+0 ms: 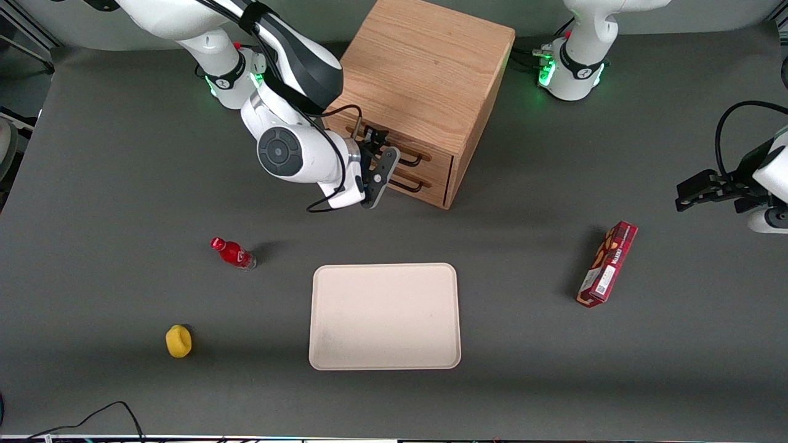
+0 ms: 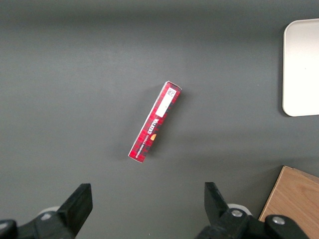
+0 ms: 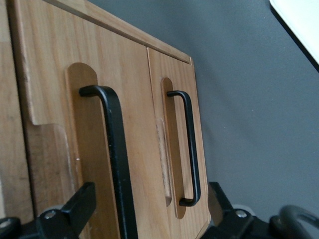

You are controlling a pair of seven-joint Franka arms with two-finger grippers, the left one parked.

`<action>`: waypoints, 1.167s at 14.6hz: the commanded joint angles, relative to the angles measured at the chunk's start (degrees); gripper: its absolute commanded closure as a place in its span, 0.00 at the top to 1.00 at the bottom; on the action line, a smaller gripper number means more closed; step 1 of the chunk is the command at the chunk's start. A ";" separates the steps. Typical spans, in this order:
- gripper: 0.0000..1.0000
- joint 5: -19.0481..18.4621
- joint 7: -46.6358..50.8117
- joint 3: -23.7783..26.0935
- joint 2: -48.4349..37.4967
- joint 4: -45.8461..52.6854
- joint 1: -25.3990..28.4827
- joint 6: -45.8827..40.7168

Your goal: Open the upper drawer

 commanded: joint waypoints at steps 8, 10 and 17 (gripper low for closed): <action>1.00 -8.03 -0.49 -0.37 5.76 3.99 -0.58 3.03; 1.00 -9.86 -0.66 -0.64 7.25 6.80 -0.93 2.94; 1.00 -12.94 -2.32 -3.54 13.22 19.54 -1.55 -5.22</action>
